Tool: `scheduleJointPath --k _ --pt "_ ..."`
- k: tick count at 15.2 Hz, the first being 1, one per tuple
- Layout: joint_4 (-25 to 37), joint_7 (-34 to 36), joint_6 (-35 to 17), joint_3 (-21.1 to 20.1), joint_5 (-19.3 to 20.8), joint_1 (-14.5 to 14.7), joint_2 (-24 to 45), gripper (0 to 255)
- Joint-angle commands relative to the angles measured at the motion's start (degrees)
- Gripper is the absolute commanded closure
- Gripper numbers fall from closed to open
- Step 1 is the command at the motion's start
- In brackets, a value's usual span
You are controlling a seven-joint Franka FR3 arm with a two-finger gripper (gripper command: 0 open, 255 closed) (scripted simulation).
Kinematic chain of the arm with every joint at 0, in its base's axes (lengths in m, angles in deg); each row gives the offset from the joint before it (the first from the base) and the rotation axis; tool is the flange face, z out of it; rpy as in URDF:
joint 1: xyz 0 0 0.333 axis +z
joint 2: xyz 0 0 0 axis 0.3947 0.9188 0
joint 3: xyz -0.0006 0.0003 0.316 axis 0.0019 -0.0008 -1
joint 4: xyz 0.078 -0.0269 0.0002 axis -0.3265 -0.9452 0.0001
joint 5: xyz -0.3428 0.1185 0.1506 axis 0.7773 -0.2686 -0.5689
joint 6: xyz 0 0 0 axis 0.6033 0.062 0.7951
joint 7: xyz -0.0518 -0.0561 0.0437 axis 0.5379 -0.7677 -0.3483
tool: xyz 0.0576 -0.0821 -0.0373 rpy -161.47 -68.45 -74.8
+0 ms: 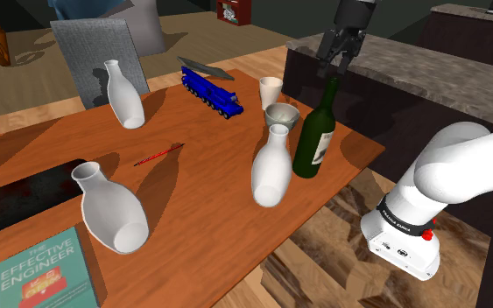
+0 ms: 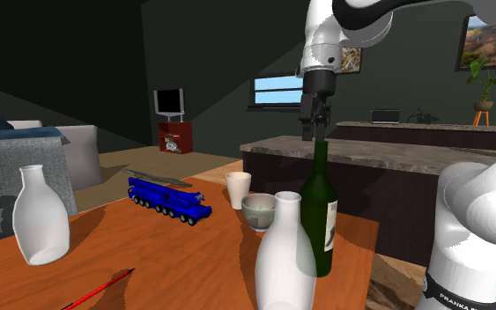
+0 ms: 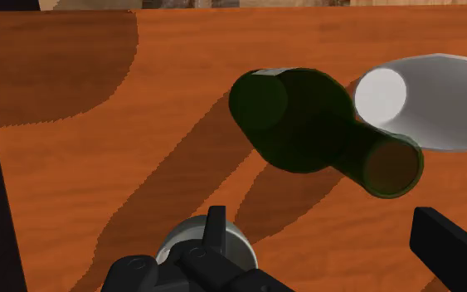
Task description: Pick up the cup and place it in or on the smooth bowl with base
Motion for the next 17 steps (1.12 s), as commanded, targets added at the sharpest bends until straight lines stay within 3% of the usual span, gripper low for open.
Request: scheduleJointPath --k 1,9,17 --pt "0.0 0.0 0.0 0.0 0.0 0.0 0.0 0" --pt "2.51 -4.53 -11.74 4.06 1.65 -1.98 13.49 0" --pt "9.63 -9.11 -20.68 7.9 0.92 -3.36 28.82 0"
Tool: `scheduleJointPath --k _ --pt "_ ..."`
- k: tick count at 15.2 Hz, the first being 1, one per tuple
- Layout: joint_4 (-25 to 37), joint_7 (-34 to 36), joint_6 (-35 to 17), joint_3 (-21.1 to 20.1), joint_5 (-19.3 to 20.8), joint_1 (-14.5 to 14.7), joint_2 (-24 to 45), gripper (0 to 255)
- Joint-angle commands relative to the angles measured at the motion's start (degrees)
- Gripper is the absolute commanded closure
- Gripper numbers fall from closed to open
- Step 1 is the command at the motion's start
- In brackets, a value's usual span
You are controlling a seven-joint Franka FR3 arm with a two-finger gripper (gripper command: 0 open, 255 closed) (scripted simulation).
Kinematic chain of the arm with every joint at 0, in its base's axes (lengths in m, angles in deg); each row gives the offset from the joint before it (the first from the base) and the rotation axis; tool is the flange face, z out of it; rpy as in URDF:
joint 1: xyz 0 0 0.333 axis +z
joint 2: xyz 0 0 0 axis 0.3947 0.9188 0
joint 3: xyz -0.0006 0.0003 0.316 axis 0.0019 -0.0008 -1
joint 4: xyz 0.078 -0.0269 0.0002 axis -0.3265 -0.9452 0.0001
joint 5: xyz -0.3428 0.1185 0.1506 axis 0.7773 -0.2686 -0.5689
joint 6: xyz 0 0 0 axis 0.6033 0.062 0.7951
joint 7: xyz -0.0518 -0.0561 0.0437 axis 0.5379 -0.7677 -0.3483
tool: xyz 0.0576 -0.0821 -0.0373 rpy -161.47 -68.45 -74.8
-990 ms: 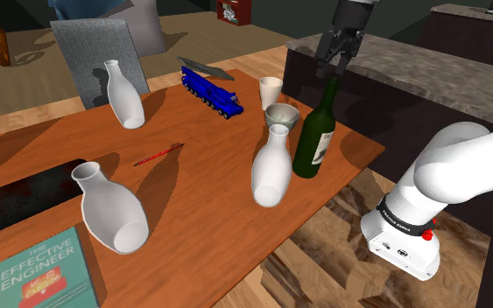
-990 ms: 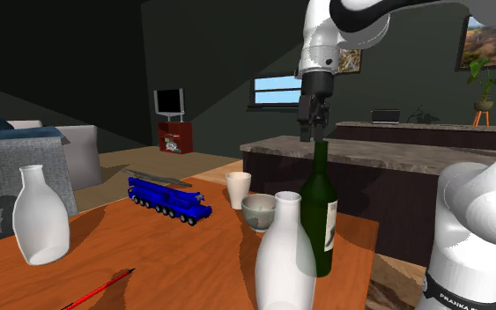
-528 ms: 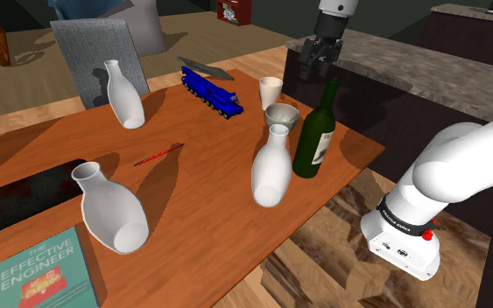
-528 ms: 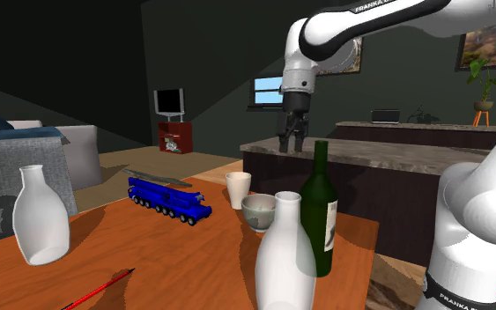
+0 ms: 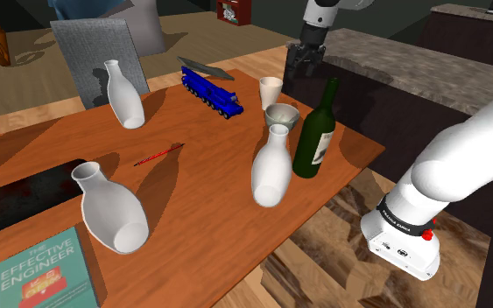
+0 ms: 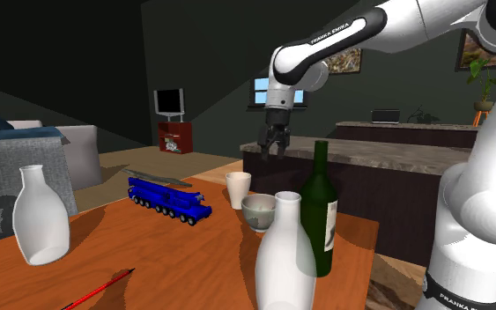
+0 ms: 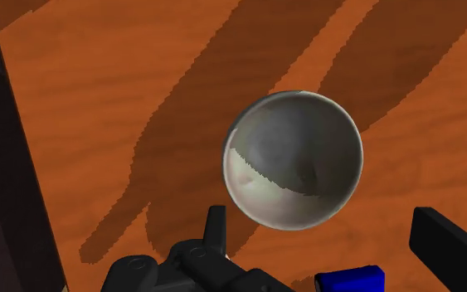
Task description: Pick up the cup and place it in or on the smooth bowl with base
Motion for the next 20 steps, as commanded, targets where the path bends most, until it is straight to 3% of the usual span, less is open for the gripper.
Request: scheduleJointPath --k 1,9,16,20 --pt "1.8 -1.22 -2.05 0.91 -0.46 -0.35 3.64 0" --pt "13.99 -6.12 -6.59 3.67 -4.18 -2.18 20.04 0" --pt "28.79 -9.56 -6.96 4.46 -8.3 -5.29 35.12 0" --pt "28.45 -9.88 -8.79 4.22 -8.8 -5.38 36.62 0"
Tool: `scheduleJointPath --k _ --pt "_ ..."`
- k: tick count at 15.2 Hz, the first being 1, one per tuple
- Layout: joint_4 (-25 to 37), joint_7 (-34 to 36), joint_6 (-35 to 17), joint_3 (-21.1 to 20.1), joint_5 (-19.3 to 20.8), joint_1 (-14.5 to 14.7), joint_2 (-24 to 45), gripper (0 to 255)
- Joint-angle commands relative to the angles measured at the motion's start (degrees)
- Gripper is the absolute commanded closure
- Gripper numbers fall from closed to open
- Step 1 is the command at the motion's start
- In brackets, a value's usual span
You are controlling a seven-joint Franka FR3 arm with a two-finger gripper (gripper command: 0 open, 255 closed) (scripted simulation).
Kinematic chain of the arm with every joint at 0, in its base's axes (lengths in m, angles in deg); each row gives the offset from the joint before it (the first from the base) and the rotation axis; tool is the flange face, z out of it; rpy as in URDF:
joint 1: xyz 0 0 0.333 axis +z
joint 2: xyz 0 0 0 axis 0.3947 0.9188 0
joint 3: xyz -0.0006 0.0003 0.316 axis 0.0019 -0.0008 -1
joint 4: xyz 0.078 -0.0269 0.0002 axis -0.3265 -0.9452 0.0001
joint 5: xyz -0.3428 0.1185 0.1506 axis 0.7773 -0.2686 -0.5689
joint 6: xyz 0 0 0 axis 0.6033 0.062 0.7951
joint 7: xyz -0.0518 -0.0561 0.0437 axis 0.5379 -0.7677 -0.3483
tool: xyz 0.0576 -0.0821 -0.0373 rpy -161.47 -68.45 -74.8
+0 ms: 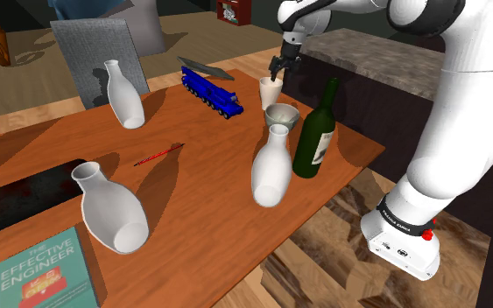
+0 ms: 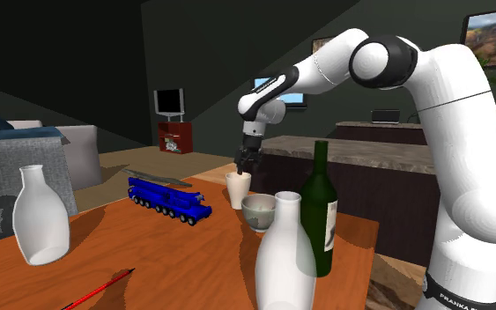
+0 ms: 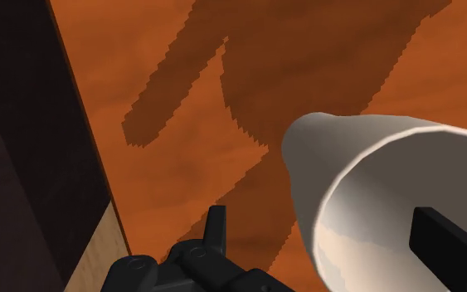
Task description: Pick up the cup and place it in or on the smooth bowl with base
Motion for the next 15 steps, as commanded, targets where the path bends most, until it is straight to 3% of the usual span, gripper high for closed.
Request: scheduleJointPath --k 1,4,12,13,15 --pt "-0.47 -0.24 -1.29 -0.13 -0.32 -0.01 0.8 0" --pt "-1.38 -0.56 -3.45 -0.41 -0.81 0.06 2.08 0" --pt "-1.38 -0.56 -3.45 -0.41 -0.81 0.06 2.08 0" --pt "-1.38 -0.56 -3.45 -0.41 -0.81 0.06 2.08 255" --pt "-1.38 -0.56 -3.44 -0.41 -0.81 0.06 2.08 255"
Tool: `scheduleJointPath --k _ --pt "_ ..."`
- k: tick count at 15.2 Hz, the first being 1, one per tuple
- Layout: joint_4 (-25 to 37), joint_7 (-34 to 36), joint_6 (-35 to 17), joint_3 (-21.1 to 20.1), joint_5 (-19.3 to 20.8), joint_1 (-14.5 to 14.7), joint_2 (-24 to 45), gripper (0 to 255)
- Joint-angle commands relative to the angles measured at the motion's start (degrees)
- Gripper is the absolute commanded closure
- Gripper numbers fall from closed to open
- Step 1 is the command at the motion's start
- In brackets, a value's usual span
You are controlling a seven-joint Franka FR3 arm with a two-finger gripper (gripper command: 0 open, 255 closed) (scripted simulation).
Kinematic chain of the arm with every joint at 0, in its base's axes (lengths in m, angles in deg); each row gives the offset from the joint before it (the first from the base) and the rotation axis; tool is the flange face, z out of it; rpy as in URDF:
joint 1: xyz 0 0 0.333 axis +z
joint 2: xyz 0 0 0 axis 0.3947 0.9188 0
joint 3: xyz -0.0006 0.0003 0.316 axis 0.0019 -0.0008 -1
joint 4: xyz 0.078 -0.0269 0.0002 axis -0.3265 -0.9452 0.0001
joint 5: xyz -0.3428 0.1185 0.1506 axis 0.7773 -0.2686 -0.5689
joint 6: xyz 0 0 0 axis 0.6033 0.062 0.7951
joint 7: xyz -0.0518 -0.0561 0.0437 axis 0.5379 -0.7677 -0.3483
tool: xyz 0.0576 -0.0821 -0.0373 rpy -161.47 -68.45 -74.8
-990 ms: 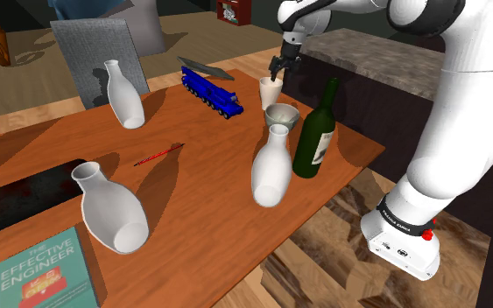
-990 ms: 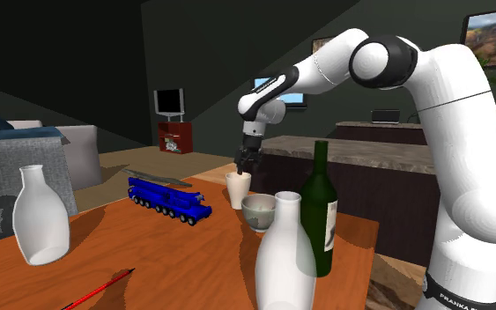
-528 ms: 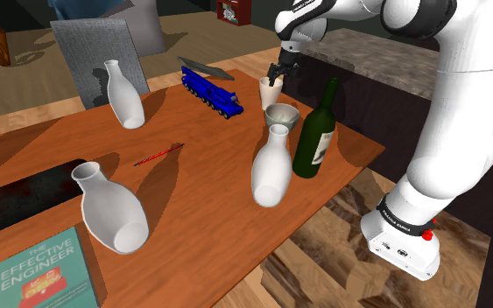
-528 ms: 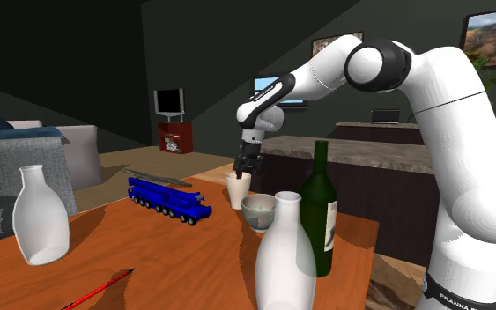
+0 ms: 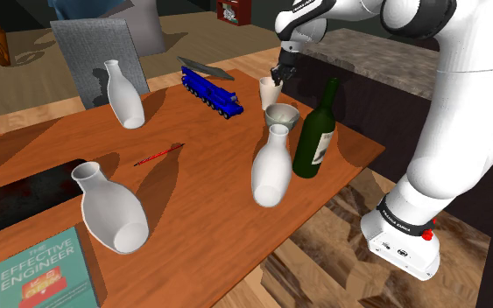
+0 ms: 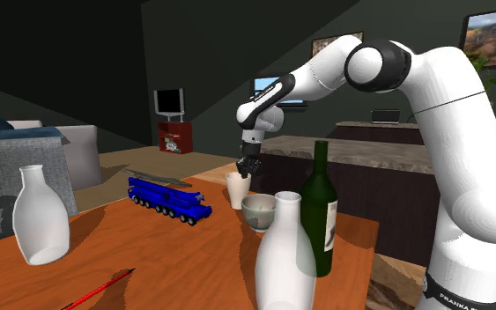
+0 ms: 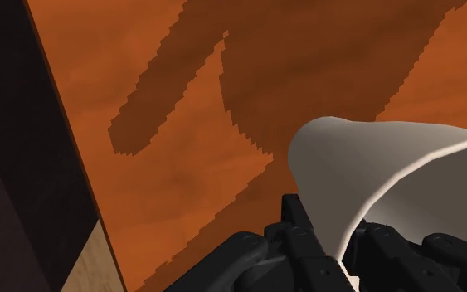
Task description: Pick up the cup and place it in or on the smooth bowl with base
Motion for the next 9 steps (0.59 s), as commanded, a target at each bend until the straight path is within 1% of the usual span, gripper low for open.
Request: scheduleJointPath --k 1,7,9 --pt "0.0 0.0 0.0 0.0 0.0 0.0 0.0 255" --pt "0.0 0.0 -0.01 0.0 0.0 0.0 0.0 255" --pt "0.64 0.33 1.24 0.12 0.3 0.05 -0.64 255"
